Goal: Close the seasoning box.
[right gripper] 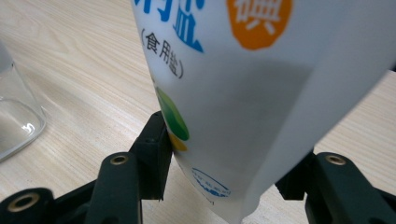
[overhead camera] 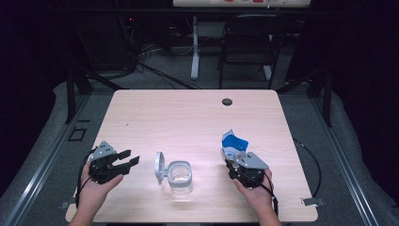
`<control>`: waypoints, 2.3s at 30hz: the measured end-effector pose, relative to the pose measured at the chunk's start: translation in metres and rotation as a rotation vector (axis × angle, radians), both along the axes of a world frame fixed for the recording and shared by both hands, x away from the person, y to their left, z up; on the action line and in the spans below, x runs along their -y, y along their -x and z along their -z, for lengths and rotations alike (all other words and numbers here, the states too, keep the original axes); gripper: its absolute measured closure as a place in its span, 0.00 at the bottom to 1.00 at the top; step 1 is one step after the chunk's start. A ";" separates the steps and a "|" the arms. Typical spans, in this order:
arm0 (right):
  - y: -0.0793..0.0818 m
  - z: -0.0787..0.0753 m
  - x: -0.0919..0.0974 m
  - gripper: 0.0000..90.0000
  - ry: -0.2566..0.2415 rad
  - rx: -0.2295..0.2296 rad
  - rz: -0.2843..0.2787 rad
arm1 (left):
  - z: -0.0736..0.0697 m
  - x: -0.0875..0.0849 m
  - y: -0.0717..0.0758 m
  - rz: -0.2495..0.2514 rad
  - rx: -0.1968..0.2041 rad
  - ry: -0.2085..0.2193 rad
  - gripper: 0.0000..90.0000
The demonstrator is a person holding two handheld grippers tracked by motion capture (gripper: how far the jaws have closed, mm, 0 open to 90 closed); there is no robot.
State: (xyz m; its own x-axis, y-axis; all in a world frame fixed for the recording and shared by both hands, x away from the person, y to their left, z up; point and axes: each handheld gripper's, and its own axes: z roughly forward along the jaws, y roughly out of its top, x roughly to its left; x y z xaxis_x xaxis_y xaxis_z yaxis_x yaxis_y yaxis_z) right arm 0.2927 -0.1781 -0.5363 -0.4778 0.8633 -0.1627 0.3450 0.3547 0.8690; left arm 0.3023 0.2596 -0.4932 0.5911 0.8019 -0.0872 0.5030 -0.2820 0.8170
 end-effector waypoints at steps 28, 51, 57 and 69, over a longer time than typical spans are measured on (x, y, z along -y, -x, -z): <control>0.003 -0.008 -0.005 0.52 0.022 0.021 -0.030 | -0.004 -0.002 0.001 -0.007 0.007 0.004 0.59; 0.002 -0.038 -0.013 0.52 0.090 0.068 -0.067 | -0.006 -0.003 0.002 -0.014 0.020 0.017 0.59; 0.001 -0.042 -0.016 0.52 0.106 0.084 -0.070 | -0.007 -0.004 0.003 -0.014 0.022 0.018 0.58; 0.000 -0.049 -0.019 0.52 0.121 0.109 -0.073 | -0.007 -0.005 0.002 -0.016 0.022 0.014 0.58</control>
State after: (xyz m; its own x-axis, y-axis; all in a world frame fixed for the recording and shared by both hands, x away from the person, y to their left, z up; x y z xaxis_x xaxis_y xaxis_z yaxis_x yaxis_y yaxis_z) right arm 0.2926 -0.1588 -0.4873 -0.5120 0.7980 -0.3179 0.2205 0.4797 0.8493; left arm 0.3002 0.2645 -0.4861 0.5802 0.8100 -0.0853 0.4889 -0.2626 0.8319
